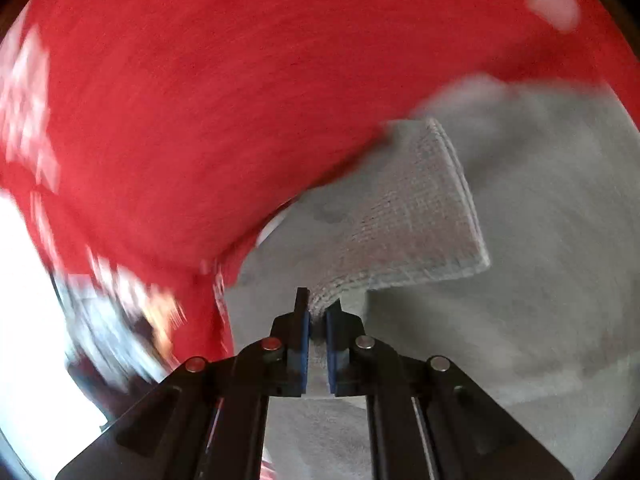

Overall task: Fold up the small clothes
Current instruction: 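Fold the held sleeve across the sweatshirt body with the right tool, then open the right tool and withdraw it from the folded sleeve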

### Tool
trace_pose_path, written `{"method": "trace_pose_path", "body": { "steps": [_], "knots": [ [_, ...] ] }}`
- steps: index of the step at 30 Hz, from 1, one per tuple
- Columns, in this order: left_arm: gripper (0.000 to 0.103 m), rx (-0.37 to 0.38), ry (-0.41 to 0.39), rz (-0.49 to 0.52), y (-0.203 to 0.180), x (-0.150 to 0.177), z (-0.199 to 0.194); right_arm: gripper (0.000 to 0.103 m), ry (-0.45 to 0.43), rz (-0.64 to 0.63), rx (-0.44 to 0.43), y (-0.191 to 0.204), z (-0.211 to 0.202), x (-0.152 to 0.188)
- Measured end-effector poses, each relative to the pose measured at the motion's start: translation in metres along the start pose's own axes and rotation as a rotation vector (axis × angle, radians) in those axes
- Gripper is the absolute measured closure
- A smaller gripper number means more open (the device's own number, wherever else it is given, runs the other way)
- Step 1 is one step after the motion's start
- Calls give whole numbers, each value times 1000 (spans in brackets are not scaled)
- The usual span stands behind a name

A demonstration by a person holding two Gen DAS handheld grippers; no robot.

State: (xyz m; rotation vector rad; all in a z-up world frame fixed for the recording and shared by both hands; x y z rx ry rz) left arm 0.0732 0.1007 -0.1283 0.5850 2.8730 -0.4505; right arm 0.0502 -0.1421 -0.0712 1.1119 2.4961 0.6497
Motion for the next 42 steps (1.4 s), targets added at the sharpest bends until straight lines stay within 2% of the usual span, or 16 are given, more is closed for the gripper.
{"method": "trace_pose_path", "body": {
  "steps": [4, 8, 10, 15, 17, 18, 25, 28, 30, 31, 32, 35, 36, 37, 40, 42],
  "knots": [
    [8, 3, 0, -5, 12, 1, -2, 92, 116, -339, 99, 64, 45, 34],
    [8, 59, 12, -43, 13, -1, 0, 67, 247, -466, 230, 60, 81, 73],
    [8, 108, 17, -57, 5, -5, 3, 67, 246, -458, 219, 54, 73, 83],
    [8, 253, 36, -95, -29, -22, 17, 67, 213, -270, 174, 6, 20, 78],
    [8, 349, 67, -161, -45, -29, 30, 67, 196, -165, 163, -32, -9, 74],
    [8, 369, 74, -180, -52, -30, 30, 67, 187, -127, 160, -41, -13, 73],
    [9, 325, 85, -324, -48, -39, 61, 66, 68, 312, 93, -151, -74, 74],
    [20, 295, 57, -364, -44, -44, 62, 66, 32, 424, 55, -178, -83, 76],
    [64, 254, 59, -354, -43, -46, 67, 66, 5, 480, 24, -192, -85, 73],
    [77, 241, 67, -347, -42, -47, 70, 66, -10, 506, 10, -201, -89, 69],
    [96, 236, 78, -342, -43, -47, 74, 66, -27, 535, -3, -206, -91, 66],
    [95, 233, 66, -332, -41, -47, 68, 69, -66, 635, -33, -223, -92, 54],
    [95, 233, 55, -314, -42, -48, 63, 86, -68, 651, -25, -221, -89, 52],
    [95, 235, 37, -276, -46, -48, 55, 96, -66, 655, -7, -223, -90, 49],
    [95, 216, 20, -178, -53, -44, 44, 96, -87, 547, 18, -217, -104, 37],
    [95, 176, 42, -118, -52, -37, 52, 96, -71, 440, 69, -214, -106, 35]
  ]
}}
Point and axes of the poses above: each gripper's, at about its wrist camera, not at the fingertips, and z roughly the way its jaws point, y to its left, x to its underside, the point moved 8 cm from there along z, roughly the way its jaws point, and after that the axes turned 4 degrees about x, right-handed, at the moved point
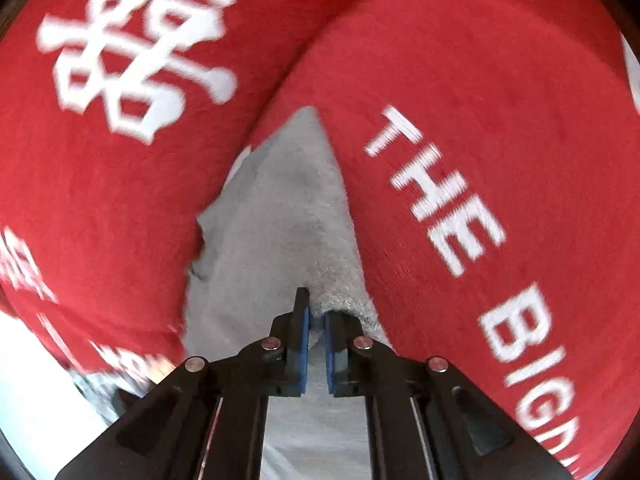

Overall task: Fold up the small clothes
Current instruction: 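Open the right tool and withdraw it from the folded sleeve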

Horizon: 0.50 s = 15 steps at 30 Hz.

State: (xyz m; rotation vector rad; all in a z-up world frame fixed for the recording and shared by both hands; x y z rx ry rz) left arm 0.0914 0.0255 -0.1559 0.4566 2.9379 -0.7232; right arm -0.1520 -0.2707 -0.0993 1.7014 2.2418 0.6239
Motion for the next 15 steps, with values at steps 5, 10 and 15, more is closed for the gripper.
{"method": "trace_pose_path", "body": {
  "steps": [5, 10, 15],
  "knots": [
    [95, -33, 7, 8, 16, 4, 1, 96, 37, -42, 42, -19, 20, 1],
    [60, -234, -37, 45, 46, 0, -31, 95, 57, -67, 49, -19, 16, 4],
    [54, -225, -64, 83, 40, 3, -55, 89, 71, -131, 111, -6, -6, 16]
  ]
}}
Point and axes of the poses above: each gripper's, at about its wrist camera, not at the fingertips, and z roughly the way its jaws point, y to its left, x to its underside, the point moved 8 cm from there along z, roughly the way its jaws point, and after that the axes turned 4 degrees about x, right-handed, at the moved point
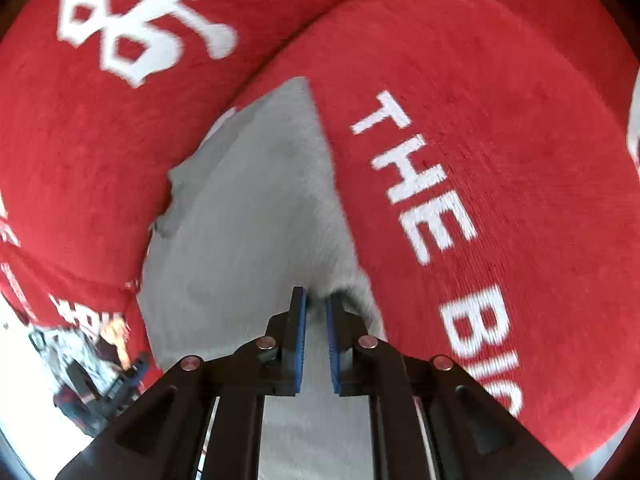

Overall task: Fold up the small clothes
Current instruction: 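Open the right tool and withdraw it from the folded sleeve, then grasp the sweatshirt hem with both tools and lift it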

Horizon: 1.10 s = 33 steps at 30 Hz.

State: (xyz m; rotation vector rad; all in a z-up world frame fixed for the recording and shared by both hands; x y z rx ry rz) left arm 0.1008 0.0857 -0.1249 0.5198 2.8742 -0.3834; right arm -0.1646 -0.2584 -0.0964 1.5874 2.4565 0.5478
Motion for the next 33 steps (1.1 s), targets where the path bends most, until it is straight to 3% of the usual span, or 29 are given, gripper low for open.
{"method": "trace_pose_path", "body": {
  "steps": [5, 10, 12, 14, 20, 23, 27, 28, 30, 33],
  "knots": [
    [54, 86, 11, 112, -46, 2, 6, 89, -37, -221, 49, 38, -14, 14],
    [54, 21, 58, 124, -56, 10, 45, 89, -27, -300, 119, 57, 20, 5],
    [54, 7, 30, 147, -54, 10, 47, 90, -27, -325, 180, 49, 31, 4],
    [54, 3, 46, 170, -52, 12, 43, 96, -22, -330, 203, 38, 34, 6],
    [54, -59, 83, 165, -38, 19, 23, 93, -3, -242, 205, 8, 10, 17],
    [54, -83, 91, 181, -36, 30, 10, 92, 15, -203, 167, -1, -2, 29],
    [54, -83, 119, 186, -36, 45, -7, 92, 43, -184, 157, -2, -12, 48],
    [52, -81, 129, 181, -36, 47, -10, 92, 50, -185, 156, 0, -14, 54],
    [24, -84, 133, 168, -37, 52, -15, 92, 65, -187, 152, 4, -15, 64],
    [19, -101, 104, 172, -40, 58, -25, 92, 81, -193, 149, 12, -16, 78]
  ]
}}
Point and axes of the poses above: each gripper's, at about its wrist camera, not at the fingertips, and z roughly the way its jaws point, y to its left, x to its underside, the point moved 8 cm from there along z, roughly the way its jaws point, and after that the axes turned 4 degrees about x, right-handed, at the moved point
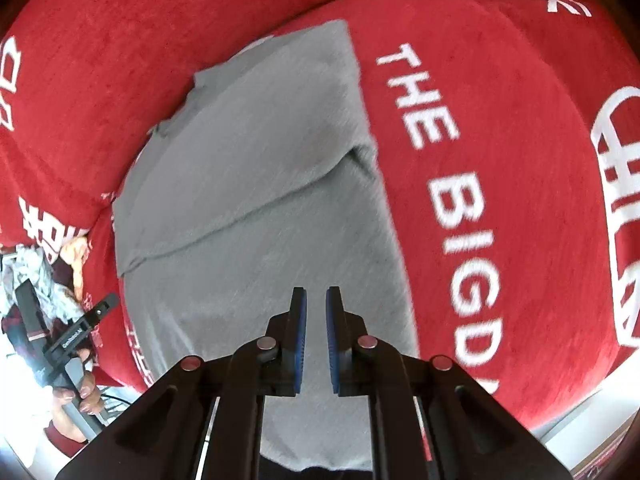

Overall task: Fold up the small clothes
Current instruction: 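Grasp the sweatshirt hem with both tools and lift it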

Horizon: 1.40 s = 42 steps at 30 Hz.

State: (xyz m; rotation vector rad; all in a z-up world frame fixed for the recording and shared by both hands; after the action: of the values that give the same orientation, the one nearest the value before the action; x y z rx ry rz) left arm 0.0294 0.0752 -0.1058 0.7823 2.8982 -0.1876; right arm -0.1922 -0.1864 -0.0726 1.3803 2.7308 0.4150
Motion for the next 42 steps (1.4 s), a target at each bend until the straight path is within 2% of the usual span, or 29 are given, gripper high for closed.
{"method": "trace_pose_path", "body": {
  "steps": [2, 4, 5, 6, 7, 8, 9, 10, 12, 14, 17, 20, 24, 28, 31, 34, 42],
  "knots": [
    [19, 2, 20, 0, -3, 9, -2, 90, 8, 2, 1, 7, 1, 6],
    [19, 12, 41, -2, -6, 18, -2, 71, 19, 11, -8, 13, 2, 13],
    [19, 15, 50, -2, -7, 22, -3, 53, 22, 11, -12, 18, 3, 16],
    [19, 19, 54, -2, -8, 25, -4, 46, 22, 8, -15, 22, 3, 18],
    [19, 29, 64, -2, -9, 30, -5, 45, 22, 2, -17, 25, 2, 22],
    [14, 32, 70, 2, -10, 34, -5, 45, 22, -8, -13, 31, 1, 26],
    [0, 32, 79, 12, -11, 38, -5, 40, 21, -15, -8, 36, 2, 28],
    [0, 22, 84, 25, -12, 41, -5, 36, 18, -21, -6, 39, 0, 32],
    [0, 26, 91, 58, -15, 47, -6, 21, 6, -35, -10, 46, -4, 38],
    [0, 42, 102, 72, -16, 52, -7, 20, -13, -54, -7, 54, -8, 46],
    [0, 67, 122, 97, -17, 63, -7, 10, -33, -83, -7, 64, -11, 57],
    [0, 74, 141, 93, -15, 72, -4, 9, -39, -92, -18, 70, -10, 70],
    [0, 46, 133, 92, -10, 82, -5, 8, -24, -96, -29, 69, -8, 88],
    [0, 36, 116, 58, -2, 94, -10, 8, 13, -112, -41, 66, -6, 103],
    [0, 63, 118, 43, 0, 109, -12, 8, 54, -136, -42, 59, -4, 112],
    [0, 72, 117, -6, 7, 130, -14, 8, 91, -142, -39, 43, 2, 122],
    [0, 115, 202, -80, 12, 212, 2, 8, 159, -128, -25, -24, 13, 161]
  ]
}}
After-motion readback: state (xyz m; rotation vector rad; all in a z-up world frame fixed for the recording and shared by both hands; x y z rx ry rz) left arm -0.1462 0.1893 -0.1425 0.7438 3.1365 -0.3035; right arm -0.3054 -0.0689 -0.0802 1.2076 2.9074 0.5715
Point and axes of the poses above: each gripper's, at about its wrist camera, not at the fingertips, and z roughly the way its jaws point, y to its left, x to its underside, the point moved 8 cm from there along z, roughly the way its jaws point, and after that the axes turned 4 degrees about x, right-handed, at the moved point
